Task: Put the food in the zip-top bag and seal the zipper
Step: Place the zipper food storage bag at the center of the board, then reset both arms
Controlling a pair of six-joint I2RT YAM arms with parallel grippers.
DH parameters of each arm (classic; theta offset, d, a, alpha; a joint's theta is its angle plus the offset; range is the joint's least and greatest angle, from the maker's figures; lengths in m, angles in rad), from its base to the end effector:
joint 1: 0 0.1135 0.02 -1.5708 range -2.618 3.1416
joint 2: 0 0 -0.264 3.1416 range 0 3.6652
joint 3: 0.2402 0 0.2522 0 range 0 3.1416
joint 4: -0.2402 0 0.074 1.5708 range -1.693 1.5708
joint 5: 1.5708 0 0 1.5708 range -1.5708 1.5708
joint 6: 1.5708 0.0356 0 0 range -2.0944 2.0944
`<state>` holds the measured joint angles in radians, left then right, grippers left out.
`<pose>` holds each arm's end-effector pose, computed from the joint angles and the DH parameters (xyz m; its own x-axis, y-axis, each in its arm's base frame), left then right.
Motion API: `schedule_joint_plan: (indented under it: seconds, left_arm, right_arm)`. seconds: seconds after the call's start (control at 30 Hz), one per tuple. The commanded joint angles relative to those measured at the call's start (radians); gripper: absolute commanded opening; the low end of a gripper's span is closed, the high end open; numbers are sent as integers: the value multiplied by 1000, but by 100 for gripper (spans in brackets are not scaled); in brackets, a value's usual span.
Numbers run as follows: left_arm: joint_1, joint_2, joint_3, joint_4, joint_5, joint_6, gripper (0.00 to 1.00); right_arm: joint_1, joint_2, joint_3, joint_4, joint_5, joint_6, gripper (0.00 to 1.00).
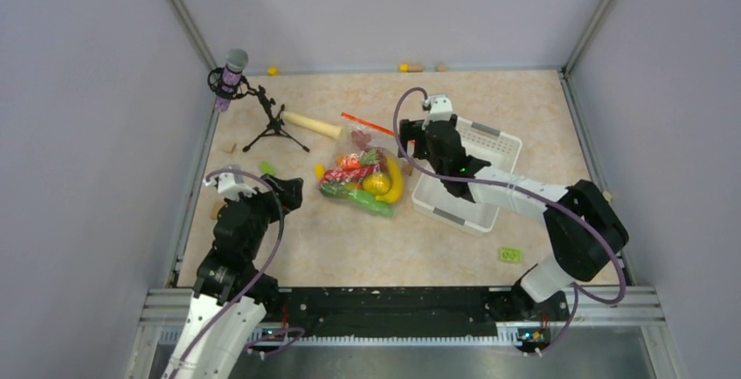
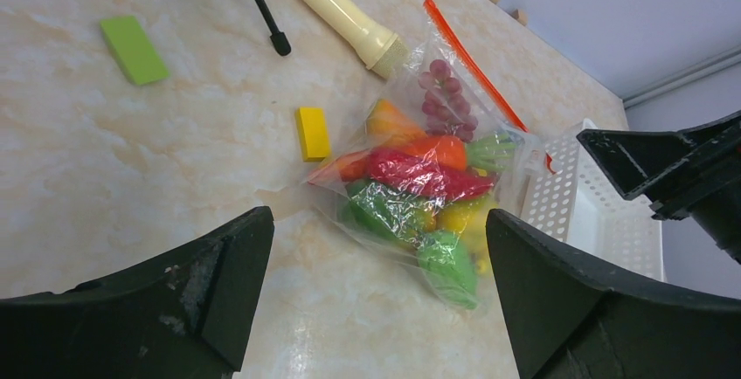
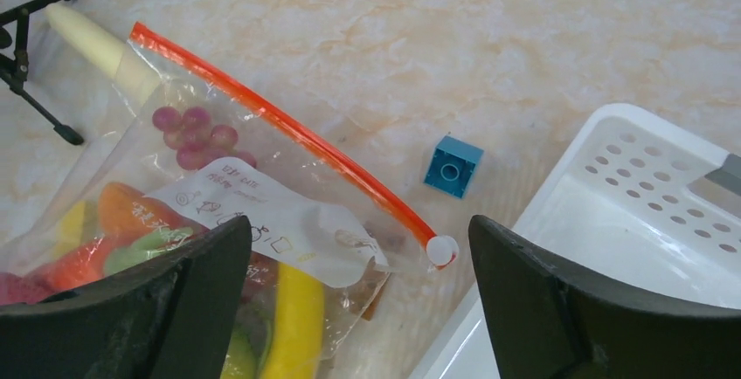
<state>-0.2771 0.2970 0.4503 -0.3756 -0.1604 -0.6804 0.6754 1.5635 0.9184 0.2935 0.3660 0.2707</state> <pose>0.1044 -0.0238 0.2634 -0.2405 -0.5773 -0.7804 -0.0400 0.8091 -0.5862 0.2816 0.2092 0.2412 -0.3450 0.0436 -0.9376 -0.2380 0.9622 0.1323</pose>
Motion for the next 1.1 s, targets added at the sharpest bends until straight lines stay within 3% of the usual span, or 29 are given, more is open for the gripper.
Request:
schedule_joint_plan:
  seconds: [0.0, 0.1, 0.3, 0.4, 0.63, 0.83, 1.07]
  left_arm:
    - [4, 8, 7, 4, -29, -8, 97]
    - [4, 22, 13, -12, -37, -13, 97]
    - [4, 62, 27, -23, -55, -35, 97]
    - [4, 109, 41, -43, -61, -45, 97]
    - [5, 207, 86, -93, -79, -62, 97]
    - [4, 219, 100, -134, -107, -50, 97]
    - [4, 172, 86, -137, -111, -40, 97]
  right_arm:
    - [-5, -139, -7, 2, 55, 18, 98]
    - [-5, -258, -67, -98, 96, 82, 99]
    - [-16, -541, -217, -333, 331, 192, 99]
    - [-42, -647, -238, -511, 365, 261, 99]
    - [-45, -894, -357, -741, 462, 433, 99]
    - [-45, -1073, -436, -785, 507, 473, 99]
    - [-45, -1136, -448, -807, 541, 469, 99]
